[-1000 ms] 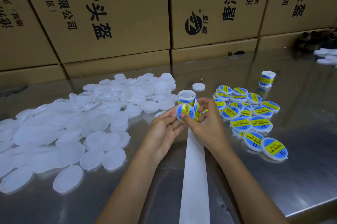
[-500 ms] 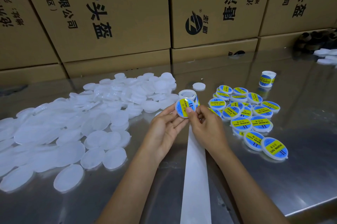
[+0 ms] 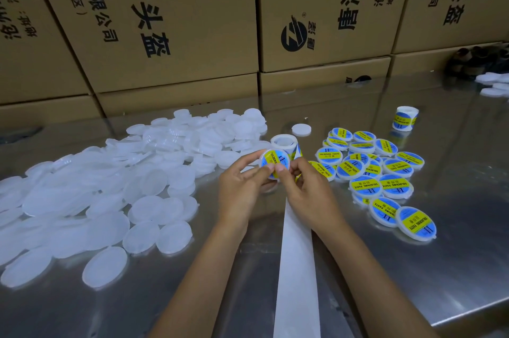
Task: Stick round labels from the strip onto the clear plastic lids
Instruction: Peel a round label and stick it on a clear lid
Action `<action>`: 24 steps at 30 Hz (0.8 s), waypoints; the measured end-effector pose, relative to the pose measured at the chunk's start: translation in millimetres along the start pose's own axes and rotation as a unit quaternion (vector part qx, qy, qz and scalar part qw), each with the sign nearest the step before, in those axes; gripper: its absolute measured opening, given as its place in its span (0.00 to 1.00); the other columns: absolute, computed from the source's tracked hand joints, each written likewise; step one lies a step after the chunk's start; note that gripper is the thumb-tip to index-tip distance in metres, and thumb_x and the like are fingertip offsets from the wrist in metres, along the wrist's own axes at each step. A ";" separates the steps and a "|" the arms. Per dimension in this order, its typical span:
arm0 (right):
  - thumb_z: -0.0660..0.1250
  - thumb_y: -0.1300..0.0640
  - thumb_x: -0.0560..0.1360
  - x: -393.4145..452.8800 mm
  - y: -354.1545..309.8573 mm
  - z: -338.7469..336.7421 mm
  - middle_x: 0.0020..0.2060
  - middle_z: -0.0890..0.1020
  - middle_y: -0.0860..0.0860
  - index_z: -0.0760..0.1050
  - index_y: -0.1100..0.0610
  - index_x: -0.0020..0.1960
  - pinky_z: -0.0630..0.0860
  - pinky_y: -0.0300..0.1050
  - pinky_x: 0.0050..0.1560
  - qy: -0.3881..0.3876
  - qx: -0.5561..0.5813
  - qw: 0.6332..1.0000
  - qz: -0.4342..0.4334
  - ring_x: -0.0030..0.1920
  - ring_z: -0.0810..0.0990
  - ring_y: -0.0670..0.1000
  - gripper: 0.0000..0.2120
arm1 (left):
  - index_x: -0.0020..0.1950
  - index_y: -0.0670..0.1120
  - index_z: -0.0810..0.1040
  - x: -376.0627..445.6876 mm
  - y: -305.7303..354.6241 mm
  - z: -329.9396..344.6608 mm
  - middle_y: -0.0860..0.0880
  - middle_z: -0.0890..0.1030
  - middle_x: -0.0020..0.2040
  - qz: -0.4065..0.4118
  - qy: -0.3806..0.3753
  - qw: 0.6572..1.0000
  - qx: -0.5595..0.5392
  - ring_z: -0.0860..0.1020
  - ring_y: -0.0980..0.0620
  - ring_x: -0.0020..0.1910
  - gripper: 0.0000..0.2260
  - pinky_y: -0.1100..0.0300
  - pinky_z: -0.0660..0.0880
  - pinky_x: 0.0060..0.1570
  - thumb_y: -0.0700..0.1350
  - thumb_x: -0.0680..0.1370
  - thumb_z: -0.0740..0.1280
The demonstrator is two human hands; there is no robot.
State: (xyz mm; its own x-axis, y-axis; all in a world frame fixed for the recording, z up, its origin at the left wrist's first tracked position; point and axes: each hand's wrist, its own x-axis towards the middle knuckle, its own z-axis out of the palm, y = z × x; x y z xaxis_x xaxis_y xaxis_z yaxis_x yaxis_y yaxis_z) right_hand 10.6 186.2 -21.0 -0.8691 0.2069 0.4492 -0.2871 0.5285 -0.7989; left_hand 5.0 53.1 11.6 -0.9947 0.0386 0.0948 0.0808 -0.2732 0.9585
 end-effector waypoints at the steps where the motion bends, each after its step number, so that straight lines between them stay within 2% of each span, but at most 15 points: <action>1: 0.62 0.35 0.76 -0.6 -0.7 1.0 0.32 0.75 0.41 0.68 0.49 0.39 0.65 0.39 0.34 0.000 0.006 1.000 0.002 0.31 0.71 0.44 0.19 | 0.57 0.45 0.83 -0.7 0.4 0.6 0.43 0.87 0.46 -0.006 0.012 1.000 -0.006 0.86 0.44 0.45 0.11 0.56 0.83 0.44 0.36 0.77 0.72; 4: 0.62 0.31 0.71 -0.7 -0.5 1.3 0.33 0.75 0.43 0.69 0.50 0.40 0.66 0.40 0.34 0.008 0.010 1.000 0.006 0.31 0.71 0.44 0.22 | 0.53 0.43 0.83 -1.9 0.6 1.9 0.40 0.87 0.45 -0.033 0.042 0.998 -0.026 0.87 0.42 0.44 0.06 0.57 0.83 0.39 0.38 0.77 0.72; 7: 0.61 0.29 0.70 -1.8 -2.0 0.0 0.34 0.75 0.45 0.70 0.50 0.42 0.69 0.44 0.34 -0.001 -0.030 1.000 0.003 0.33 0.73 0.45 0.23 | 0.56 0.38 0.81 -4.4 1.8 2.9 0.40 0.87 0.44 -0.047 0.040 0.996 -0.056 0.87 0.42 0.42 0.09 0.57 0.83 0.39 0.38 0.77 0.72; 9: 0.61 0.27 0.69 -3.8 -4.7 -0.5 0.34 0.76 0.44 0.69 0.47 0.41 0.70 0.43 0.34 0.001 -0.074 0.997 -0.004 0.37 0.74 0.44 0.22 | 0.56 0.37 0.80 -5.2 3.1 3.9 0.40 0.87 0.44 -0.047 0.035 0.995 -0.084 0.87 0.43 0.40 0.09 0.57 0.82 0.38 0.39 0.77 0.72; 11: 0.61 0.28 0.70 -5.7 -8.3 -1.0 0.34 0.76 0.40 0.67 0.46 0.38 0.67 0.39 0.32 0.015 -0.110 0.994 -0.006 0.39 0.75 0.41 0.21 | 0.53 0.37 0.80 -4.9 3.5 5.3 0.40 0.87 0.45 -0.042 0.038 0.995 -0.081 0.86 0.43 0.40 0.08 0.58 0.81 0.36 0.39 0.77 0.72; 14: 0.61 0.31 0.72 -6.1 -11.9 -1.2 0.35 0.75 0.34 0.63 0.48 0.33 0.63 0.39 0.31 0.031 -0.127 0.991 0.011 0.38 0.74 0.39 0.22 | 0.46 0.40 0.77 -5.3 1.8 6.5 0.38 0.86 0.43 -0.034 0.034 0.997 -0.054 0.86 0.42 0.41 0.06 0.59 0.81 0.36 0.41 0.78 0.72; 19: 0.59 0.43 0.79 -0.8 -6.2 -3.8 0.28 0.72 0.48 0.64 0.54 0.35 0.65 0.46 0.34 0.057 -0.089 0.994 0.041 0.32 0.71 0.48 0.20 | 0.41 0.42 0.72 -7.8 -2.9 9.4 0.37 0.86 0.43 -0.062 -0.035 0.997 -0.036 0.86 0.40 0.43 0.10 0.57 0.82 0.39 0.42 0.80 0.70; 22: 0.58 0.49 0.82 1.6 -4.8 -4.4 0.27 0.71 0.48 0.62 0.52 0.33 0.67 0.49 0.37 0.063 -0.063 0.995 0.045 0.34 0.71 0.53 0.19 | 0.48 0.41 0.74 -5.3 -2.4 8.5 0.37 0.86 0.42 -0.070 -0.055 0.996 -0.032 0.86 0.41 0.42 0.04 0.57 0.82 0.41 0.38 0.79 0.69; 24: 0.57 0.52 0.83 2.8 -4.3 -4.4 0.27 0.70 0.47 0.62 0.50 0.33 0.67 0.49 0.37 0.066 -0.027 0.997 0.039 0.34 0.70 0.52 0.19 | 0.56 0.40 0.76 -5.4 -1.3 8.1 0.38 0.86 0.44 -0.062 -0.072 0.995 -0.017 0.86 0.43 0.41 0.08 0.56 0.83 0.43 0.36 0.78 0.70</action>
State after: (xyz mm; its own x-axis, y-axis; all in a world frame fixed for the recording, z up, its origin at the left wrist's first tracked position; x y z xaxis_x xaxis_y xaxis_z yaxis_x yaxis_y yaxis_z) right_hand 11.3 188.1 -14.5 -0.8262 0.3548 0.4376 -0.1949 0.5489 -0.8129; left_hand 10.8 61.0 12.1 -0.9776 0.2100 0.0158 -0.0469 -0.2902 0.9558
